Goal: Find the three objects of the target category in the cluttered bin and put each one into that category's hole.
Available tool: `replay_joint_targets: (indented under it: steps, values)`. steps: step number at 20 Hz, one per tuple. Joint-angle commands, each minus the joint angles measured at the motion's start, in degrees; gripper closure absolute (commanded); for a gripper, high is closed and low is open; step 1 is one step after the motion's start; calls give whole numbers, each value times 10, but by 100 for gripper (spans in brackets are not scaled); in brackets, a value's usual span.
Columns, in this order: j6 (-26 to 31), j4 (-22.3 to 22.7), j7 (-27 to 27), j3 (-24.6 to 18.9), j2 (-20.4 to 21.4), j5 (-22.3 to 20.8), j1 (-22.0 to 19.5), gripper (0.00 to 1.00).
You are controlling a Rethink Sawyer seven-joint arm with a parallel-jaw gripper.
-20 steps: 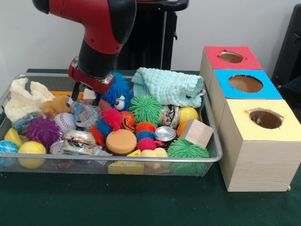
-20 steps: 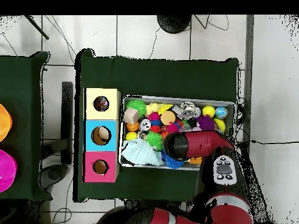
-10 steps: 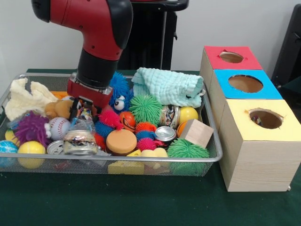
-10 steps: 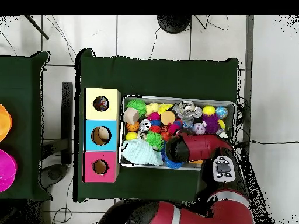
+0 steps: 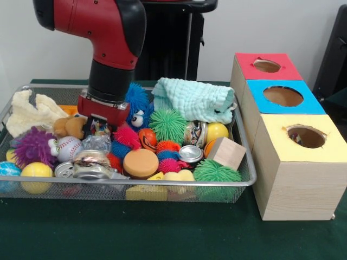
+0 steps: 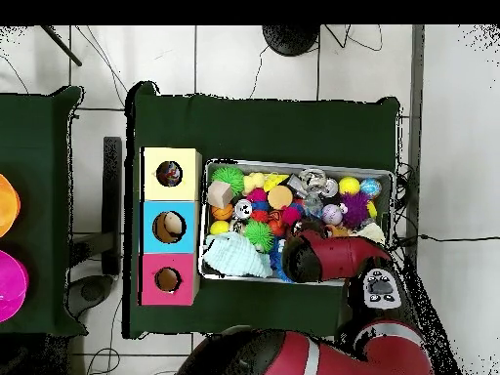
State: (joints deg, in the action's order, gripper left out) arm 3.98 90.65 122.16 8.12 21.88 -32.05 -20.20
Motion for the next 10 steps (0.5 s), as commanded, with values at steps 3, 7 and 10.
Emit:
replay_joint_targets:
  steps: [3, 7, 10]
  values:
    - [242, -44, -122, -51, -21, -18, 6, 100]
    - [269, -39, -124, -64, -13, -26, 0, 100]
    - [266, -42, -97, -75, -1, -17, 1, 100]
